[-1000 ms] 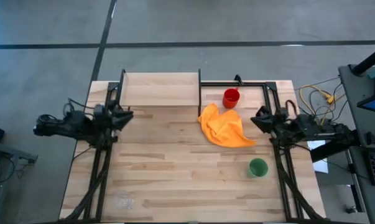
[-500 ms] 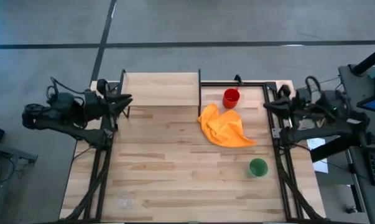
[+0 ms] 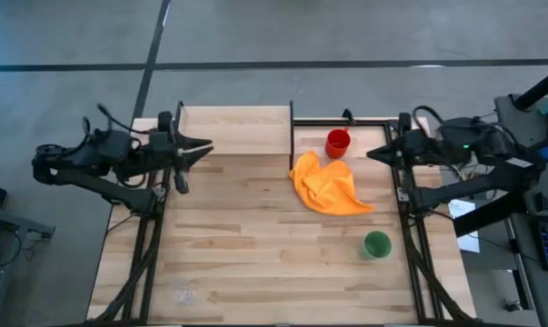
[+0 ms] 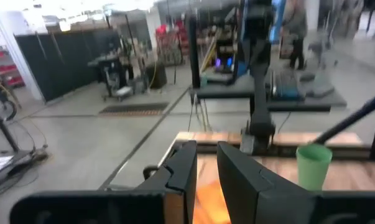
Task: Stack small to large cups/mugs on shelf
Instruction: Put the green cup on the shelf
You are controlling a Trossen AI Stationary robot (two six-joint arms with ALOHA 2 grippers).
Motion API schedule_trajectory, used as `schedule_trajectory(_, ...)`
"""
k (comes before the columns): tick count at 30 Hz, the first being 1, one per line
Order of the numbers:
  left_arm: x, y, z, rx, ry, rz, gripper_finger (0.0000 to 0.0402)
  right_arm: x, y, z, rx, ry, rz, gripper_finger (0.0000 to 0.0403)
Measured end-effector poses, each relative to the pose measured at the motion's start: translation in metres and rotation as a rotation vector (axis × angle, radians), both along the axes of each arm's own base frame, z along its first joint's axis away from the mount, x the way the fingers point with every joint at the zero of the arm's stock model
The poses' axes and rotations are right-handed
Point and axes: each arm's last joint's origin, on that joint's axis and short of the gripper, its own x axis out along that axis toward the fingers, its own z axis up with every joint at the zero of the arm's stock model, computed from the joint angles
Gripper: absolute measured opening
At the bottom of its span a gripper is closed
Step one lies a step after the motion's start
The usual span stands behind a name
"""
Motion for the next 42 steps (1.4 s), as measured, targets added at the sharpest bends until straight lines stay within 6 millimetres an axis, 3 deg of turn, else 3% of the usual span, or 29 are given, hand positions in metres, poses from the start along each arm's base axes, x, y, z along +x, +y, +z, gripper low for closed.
schedule_trajectory(6, -0.004, 0.001, 0.008, 0.071, -0.011, 0.008, 0.0049, 0.026, -0.003, -0.003, -0.005, 0.060, -0.152, 0.0009)
schedule_trajectory(11, -0.010, 0.002, 0.010, 0.108, -0.012, 0.017, 0.0049, 0.032, -0.007, -0.009, -0.041, 0.190, -0.338, 0.0009)
schedule_trajectory(18, -0.018, 0.003, 0.012, 0.105, -0.034, 0.019, 0.0049, 0.035, -0.007, -0.030, 0.019, 0.424, -0.412, 0.0009)
schedule_trajectory(27, -0.022, 0.004, 0.013, 0.104, -0.045, 0.019, 0.0049, 0.054, -0.004, -0.049, 0.090, 0.594, -0.406, 0.0042)
schedule_trajectory(31, -0.023, 0.004, 0.014, 0.104, -0.047, 0.019, 0.0049, 0.060, 0.001, -0.063, 0.274, 0.754, -0.393, 0.0070)
schedule_trajectory(35, -0.024, 0.005, 0.014, 0.103, -0.049, 0.019, 0.0049, 0.058, 0.012, -0.078, 0.484, 1.050, -0.309, 0.0087)
schedule_trajectory(38, -0.025, 0.005, 0.013, 0.103, -0.049, 0.019, 0.0049, 0.065, 0.023, -0.085, 0.598, 1.100, -0.196, 0.0090)
schedule_trajectory(42, -0.024, 0.005, 0.012, 0.104, -0.045, 0.019, 0.0049, 0.070, 0.035, -0.092, 0.599, 1.157, -0.165, 0.0084)
